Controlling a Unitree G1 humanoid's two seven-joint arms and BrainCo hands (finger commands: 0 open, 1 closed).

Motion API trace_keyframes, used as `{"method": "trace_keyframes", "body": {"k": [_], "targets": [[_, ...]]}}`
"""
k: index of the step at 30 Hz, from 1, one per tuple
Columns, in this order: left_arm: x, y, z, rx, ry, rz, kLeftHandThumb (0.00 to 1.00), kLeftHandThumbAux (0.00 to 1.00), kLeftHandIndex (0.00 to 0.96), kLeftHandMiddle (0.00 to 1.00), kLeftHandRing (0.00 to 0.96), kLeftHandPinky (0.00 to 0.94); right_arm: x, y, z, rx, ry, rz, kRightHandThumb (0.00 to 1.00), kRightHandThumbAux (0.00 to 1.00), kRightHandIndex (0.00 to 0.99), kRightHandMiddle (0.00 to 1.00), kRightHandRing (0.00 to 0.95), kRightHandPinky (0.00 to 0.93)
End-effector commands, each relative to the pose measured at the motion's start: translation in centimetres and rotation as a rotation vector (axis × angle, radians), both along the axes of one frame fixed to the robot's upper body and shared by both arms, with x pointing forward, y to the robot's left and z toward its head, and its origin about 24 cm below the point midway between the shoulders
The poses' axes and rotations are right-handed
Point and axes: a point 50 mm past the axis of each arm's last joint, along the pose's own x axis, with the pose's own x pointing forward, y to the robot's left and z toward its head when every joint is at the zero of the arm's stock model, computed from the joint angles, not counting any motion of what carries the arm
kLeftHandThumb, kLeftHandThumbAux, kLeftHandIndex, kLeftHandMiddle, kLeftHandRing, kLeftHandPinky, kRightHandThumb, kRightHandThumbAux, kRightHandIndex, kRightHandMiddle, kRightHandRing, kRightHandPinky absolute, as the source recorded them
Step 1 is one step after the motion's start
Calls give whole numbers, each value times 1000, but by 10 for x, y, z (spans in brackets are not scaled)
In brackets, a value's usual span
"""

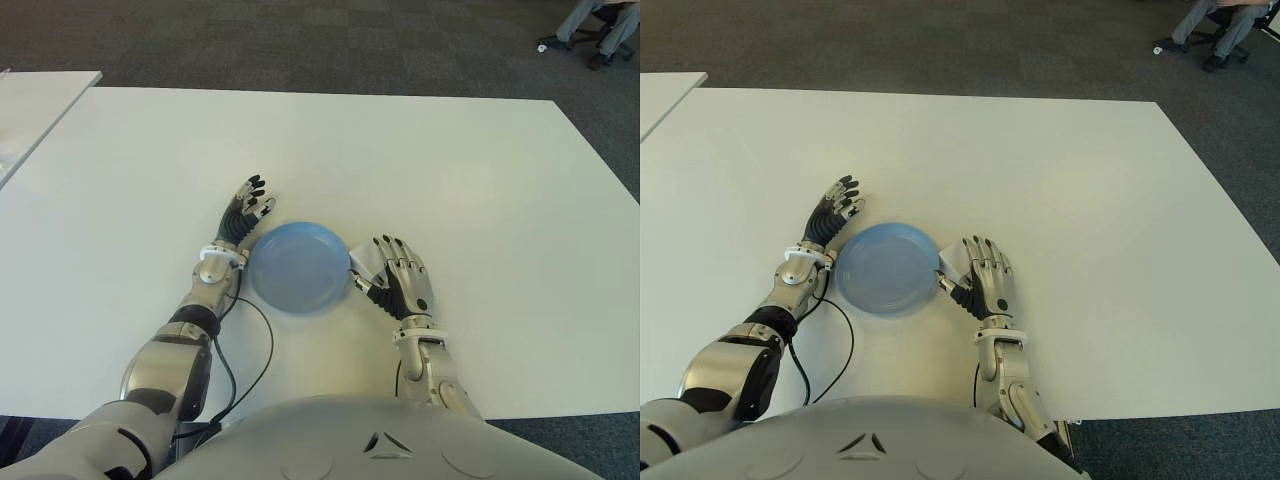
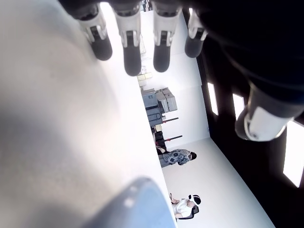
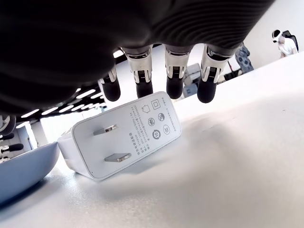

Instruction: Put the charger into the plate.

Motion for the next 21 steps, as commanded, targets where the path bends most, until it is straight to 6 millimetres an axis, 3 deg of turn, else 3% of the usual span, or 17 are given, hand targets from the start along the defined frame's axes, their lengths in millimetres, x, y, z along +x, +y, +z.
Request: {"method": "trace_keyframes", "body": {"k": [1,21], "targets": [[-29,-3,-36,1,226,-29,0,542,0,121,124,102,-1,-2,-3,-7,15,-4,294,155,0,0,0,0],[-31,-5,-32,-16,163,-19,0,493,14,149,153,165,8,-11,-14,-26,-6,-2,290,164,0,0,0,0]]}}
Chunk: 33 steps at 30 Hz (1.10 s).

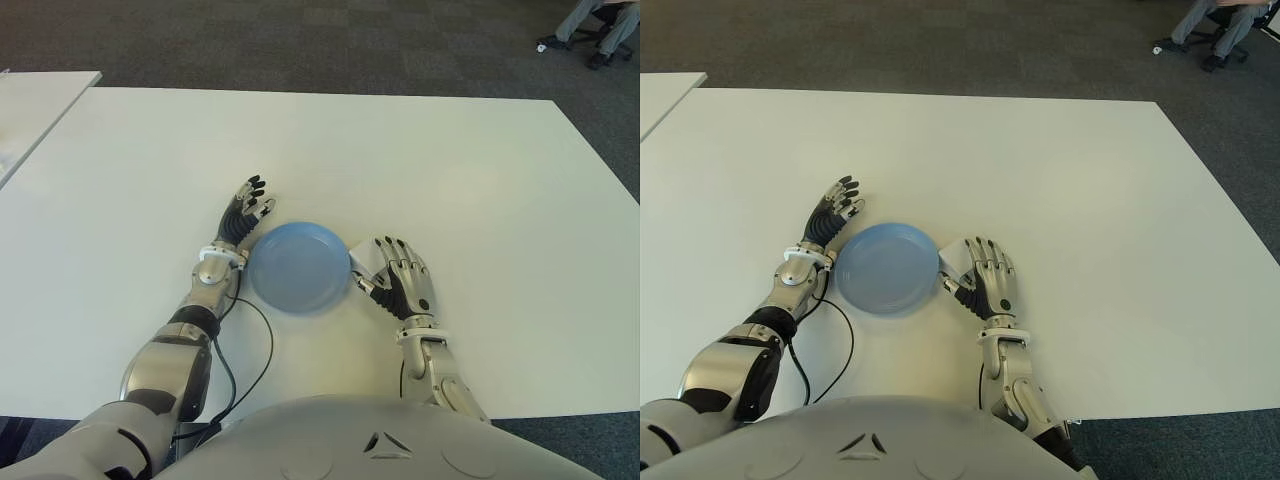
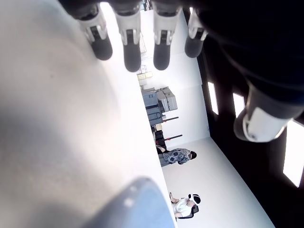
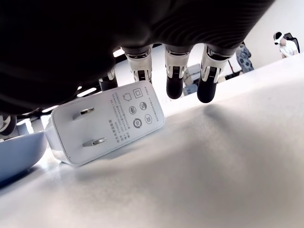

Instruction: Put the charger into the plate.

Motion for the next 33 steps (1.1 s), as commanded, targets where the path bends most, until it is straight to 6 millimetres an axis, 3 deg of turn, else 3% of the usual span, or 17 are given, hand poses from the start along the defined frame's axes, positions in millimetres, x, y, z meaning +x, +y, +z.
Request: {"method": "trace_keyframes", "body": {"k": [1,33], "targets": [[-29,-4,-32,-11,172,-17,0,491,15,150,154,163,2,-4,-6,-5,11,-8,292,164,0,0,0,0],[-33,2,-34,18,193,-37,0,521,0,132,136,123,9,-8,-25,-2,12,-50,293,167,0,0,0,0]]}}
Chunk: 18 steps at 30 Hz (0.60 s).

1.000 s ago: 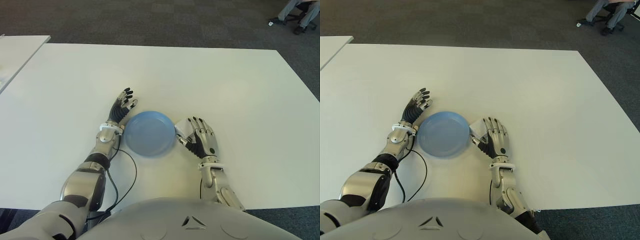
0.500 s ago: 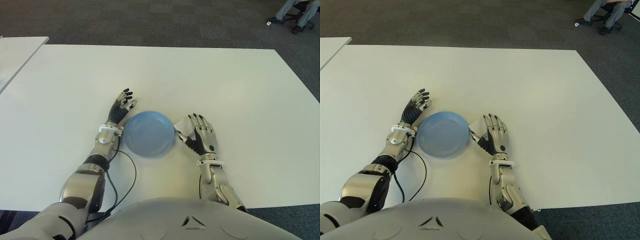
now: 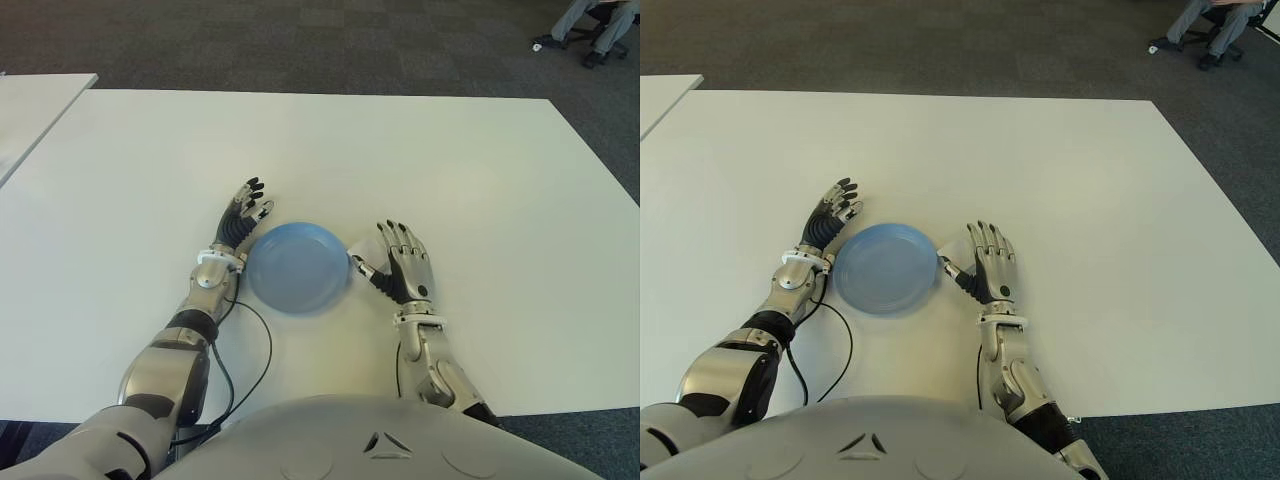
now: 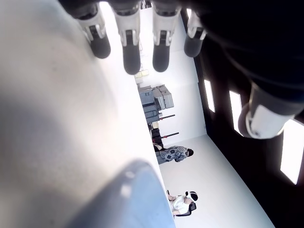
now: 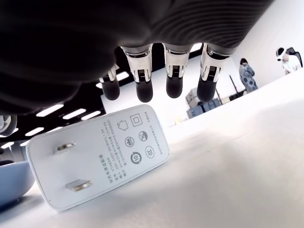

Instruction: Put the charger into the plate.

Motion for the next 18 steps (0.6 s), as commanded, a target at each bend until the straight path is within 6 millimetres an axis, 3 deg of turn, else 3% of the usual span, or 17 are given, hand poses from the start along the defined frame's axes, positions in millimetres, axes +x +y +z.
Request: {"method": "trace_keyframes", "body": {"k": [1,18], "targets": [[-29,-2,-33,8,200,-33,0,523,0,131,135,123,-9,-7,-21,-20,101,-27,294,168,0,0,0,0],[-29,-1,-33,9,207,-33,0,519,0,128,132,119,-8,-8,-27,-31,69,-39,295,177,0,0,0,0]]}}
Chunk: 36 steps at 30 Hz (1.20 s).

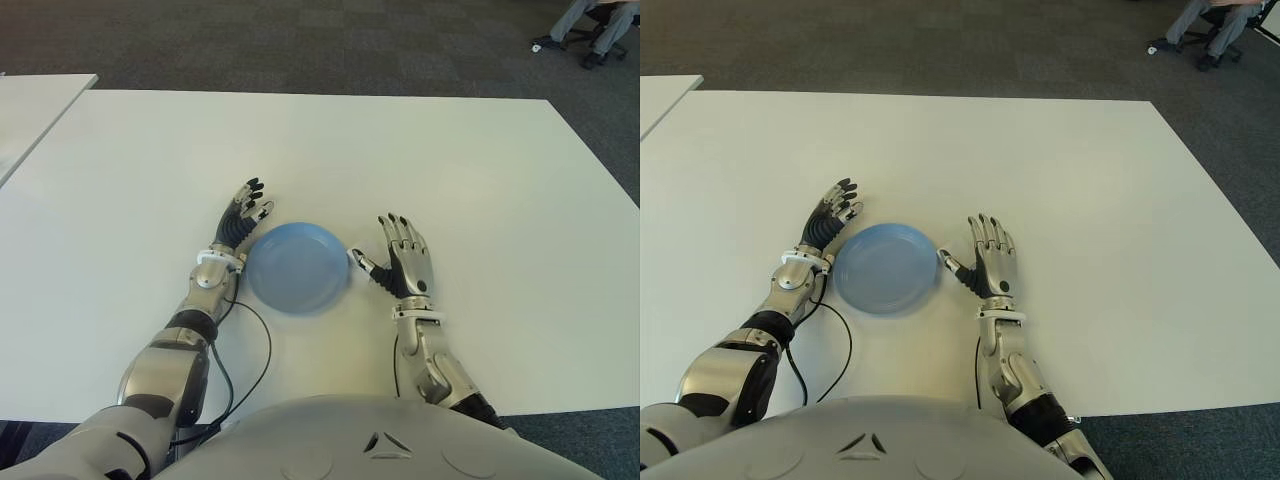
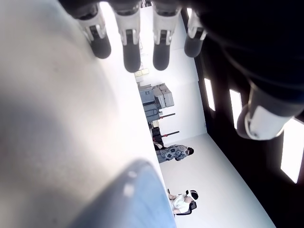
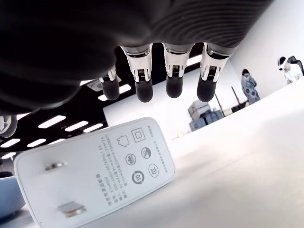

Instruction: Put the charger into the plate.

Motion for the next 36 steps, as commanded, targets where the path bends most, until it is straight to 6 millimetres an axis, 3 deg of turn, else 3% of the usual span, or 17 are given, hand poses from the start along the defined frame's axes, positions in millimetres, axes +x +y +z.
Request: {"method": "trace_keyframes", "body": {"k": [1,36], "targets": [[-28,-2,-33,7,204,-31,0,519,0,127,131,117,-12,-8,-25,-33,114,-28,295,178,0,0,0,0],[-28,-3,-32,7,190,-34,0,502,0,125,127,123,-23,-12,-31,-39,138,-33,274,163,0,0,0,0]]}}
